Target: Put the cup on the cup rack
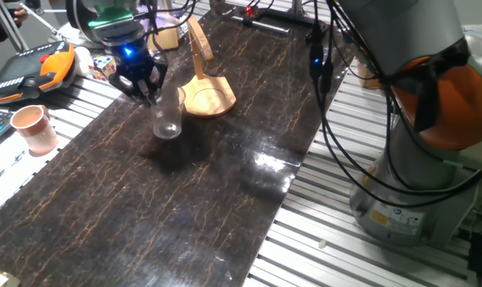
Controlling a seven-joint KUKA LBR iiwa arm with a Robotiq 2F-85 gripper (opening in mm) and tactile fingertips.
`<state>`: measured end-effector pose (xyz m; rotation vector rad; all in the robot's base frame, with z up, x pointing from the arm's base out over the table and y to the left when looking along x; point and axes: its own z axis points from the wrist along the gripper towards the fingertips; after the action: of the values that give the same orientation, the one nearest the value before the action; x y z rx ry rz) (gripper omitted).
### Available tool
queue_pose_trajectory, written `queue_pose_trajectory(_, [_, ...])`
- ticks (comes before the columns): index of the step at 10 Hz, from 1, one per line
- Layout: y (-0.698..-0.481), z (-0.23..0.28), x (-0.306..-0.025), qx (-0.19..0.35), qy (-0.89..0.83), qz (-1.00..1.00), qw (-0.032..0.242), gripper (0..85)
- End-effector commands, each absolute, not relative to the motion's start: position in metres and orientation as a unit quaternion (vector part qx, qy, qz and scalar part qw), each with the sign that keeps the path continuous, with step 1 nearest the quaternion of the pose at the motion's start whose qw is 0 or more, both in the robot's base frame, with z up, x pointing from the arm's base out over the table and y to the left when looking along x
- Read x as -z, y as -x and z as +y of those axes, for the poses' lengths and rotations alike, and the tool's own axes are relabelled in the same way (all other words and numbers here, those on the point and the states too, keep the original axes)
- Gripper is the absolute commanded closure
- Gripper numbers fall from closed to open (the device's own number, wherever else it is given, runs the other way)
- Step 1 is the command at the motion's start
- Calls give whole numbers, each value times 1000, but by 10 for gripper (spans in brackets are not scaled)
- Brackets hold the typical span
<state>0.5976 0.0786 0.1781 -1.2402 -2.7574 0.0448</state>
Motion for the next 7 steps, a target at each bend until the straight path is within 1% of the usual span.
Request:
queue_pose_trajectory(1, [-599,75,-182,-21,417,-907,47,840])
queue_pose_trajectory(4, [-606,57,-194,-36,450,-892,6,840])
queue_pose_trajectory(7, [-613,39,-200,-49,468,-882,-15,840])
